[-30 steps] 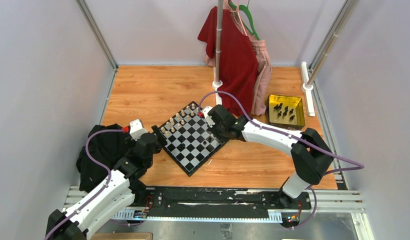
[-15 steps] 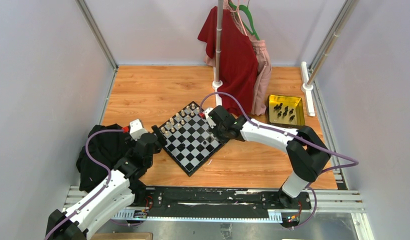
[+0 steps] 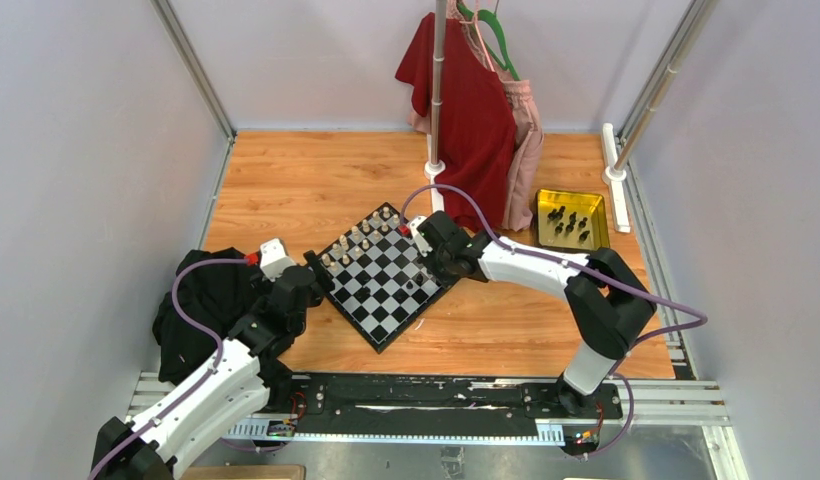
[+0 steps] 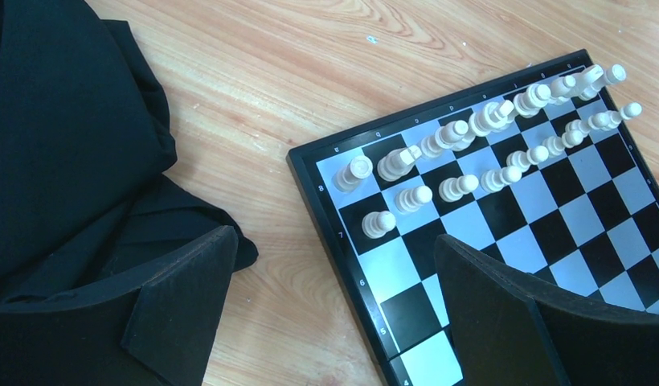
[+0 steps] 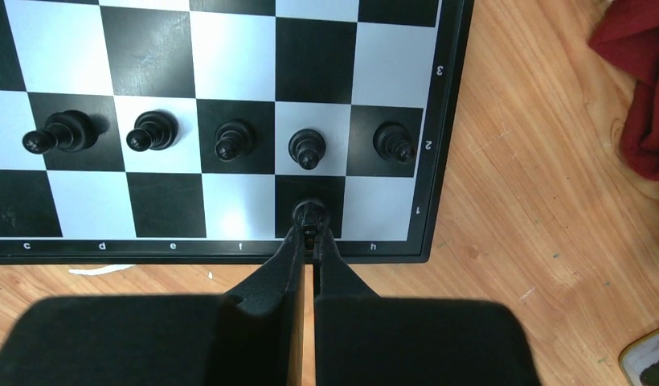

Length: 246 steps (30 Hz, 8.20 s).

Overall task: Set up the chess pieces on the board
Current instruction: Place the chess piece on the chessboard, then pick up the chess piece from the chessboard, then place the chess piece on the chessboard.

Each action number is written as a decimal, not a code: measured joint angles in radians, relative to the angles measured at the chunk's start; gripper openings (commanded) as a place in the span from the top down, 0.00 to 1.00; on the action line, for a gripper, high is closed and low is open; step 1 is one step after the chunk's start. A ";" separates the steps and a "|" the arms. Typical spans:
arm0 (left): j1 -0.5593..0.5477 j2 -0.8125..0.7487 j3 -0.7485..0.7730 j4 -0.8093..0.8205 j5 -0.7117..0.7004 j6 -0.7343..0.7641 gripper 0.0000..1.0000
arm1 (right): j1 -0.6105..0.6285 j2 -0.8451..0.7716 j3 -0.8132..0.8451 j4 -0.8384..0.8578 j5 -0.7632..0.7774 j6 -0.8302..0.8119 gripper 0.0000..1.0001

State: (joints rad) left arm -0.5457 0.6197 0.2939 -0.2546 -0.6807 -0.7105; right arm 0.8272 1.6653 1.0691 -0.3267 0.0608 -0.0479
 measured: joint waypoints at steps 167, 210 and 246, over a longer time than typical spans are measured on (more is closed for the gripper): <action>0.000 -0.130 -0.044 -0.031 0.001 -0.007 0.00 | 0.167 0.459 0.620 -0.062 -0.244 -0.054 0.83; 0.000 -0.126 -0.044 -0.031 -0.005 -0.007 0.00 | 0.167 0.252 0.460 -0.054 -0.196 -0.055 1.00; 0.000 -0.124 -0.044 -0.031 -0.005 -0.007 0.00 | 0.122 -0.065 0.027 -0.028 -0.005 0.055 1.00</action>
State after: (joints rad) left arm -0.5457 0.4953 0.2501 -0.2859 -0.6853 -0.7177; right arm 0.9489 1.6005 1.0966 -0.3550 0.0563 0.0074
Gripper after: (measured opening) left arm 0.997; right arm 0.153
